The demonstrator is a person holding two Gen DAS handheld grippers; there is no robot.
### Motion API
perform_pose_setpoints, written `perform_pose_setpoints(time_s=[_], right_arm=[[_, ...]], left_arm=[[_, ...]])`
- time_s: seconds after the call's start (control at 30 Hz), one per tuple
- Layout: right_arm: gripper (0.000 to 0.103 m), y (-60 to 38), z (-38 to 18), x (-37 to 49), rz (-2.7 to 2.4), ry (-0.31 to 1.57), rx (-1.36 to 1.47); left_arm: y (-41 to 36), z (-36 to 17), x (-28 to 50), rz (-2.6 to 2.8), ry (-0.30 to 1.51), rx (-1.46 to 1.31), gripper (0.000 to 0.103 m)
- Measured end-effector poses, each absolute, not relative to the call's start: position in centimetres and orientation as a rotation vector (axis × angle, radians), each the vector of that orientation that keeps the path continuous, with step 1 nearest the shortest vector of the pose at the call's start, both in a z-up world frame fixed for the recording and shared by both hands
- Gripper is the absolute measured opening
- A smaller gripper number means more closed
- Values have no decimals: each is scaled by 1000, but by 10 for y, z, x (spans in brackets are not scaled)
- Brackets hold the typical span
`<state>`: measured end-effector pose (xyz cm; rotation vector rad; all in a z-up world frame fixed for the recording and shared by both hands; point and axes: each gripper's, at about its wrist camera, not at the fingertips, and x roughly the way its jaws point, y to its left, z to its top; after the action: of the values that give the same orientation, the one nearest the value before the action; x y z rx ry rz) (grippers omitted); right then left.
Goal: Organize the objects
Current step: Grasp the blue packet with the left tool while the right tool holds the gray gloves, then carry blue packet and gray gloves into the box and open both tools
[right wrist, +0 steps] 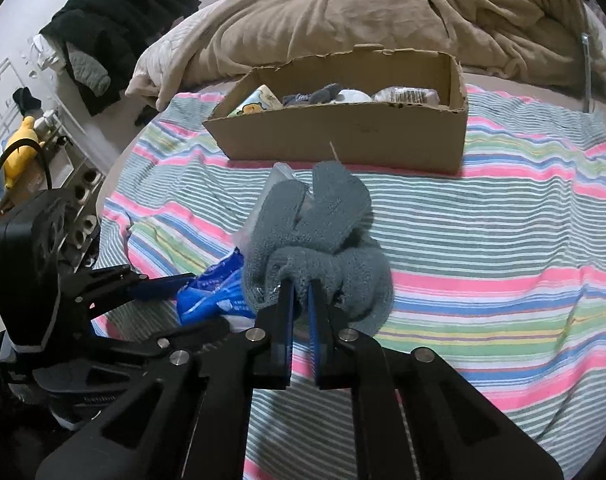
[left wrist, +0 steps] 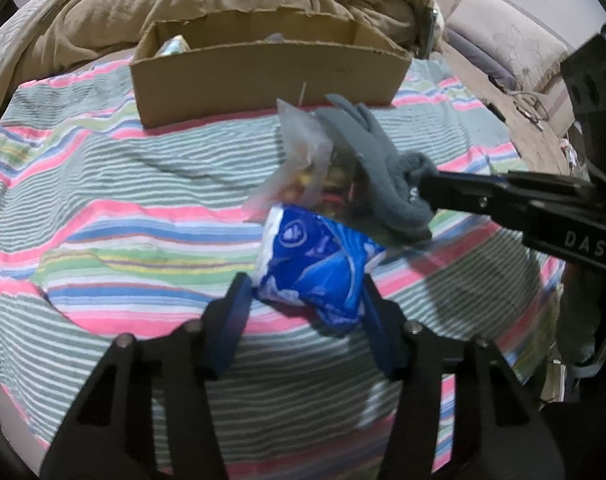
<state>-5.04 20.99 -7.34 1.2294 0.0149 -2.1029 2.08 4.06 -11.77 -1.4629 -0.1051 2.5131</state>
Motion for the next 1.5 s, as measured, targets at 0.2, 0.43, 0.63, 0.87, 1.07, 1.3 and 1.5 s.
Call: perform_pose_setpoints(time_s=[0.2,0.43,0.63,0.87,1.07,1.3,1.5], right_arm=[[6,218,-63,-49,-2101,-17,1199],[4,222,-46,-47,-2112,-39,1162],[3,226,-32,-47,-2126,-47,1121],[45,225,-63,-58,-2140,-56,1229],[80,217,-92,-68,-2110,-61,1294],[63,201,-111,-71,-2059,-73,1314],[19,204,-101,-66,-2064,-62,1273]], left_arm=[[36,-103,24,2544,-130,-1416,50],[24,-80,26,2586,-154,-1355,50],[20,-72,21,2610,-176,-1330,50],[13,-70,20,2623,-193,-1325,50],[7,-73,19,2630,-218,-1339,50],[3,-74,18,2633,-233,-1343,50],[1,-71,18,2642,-241,-1330,50]])
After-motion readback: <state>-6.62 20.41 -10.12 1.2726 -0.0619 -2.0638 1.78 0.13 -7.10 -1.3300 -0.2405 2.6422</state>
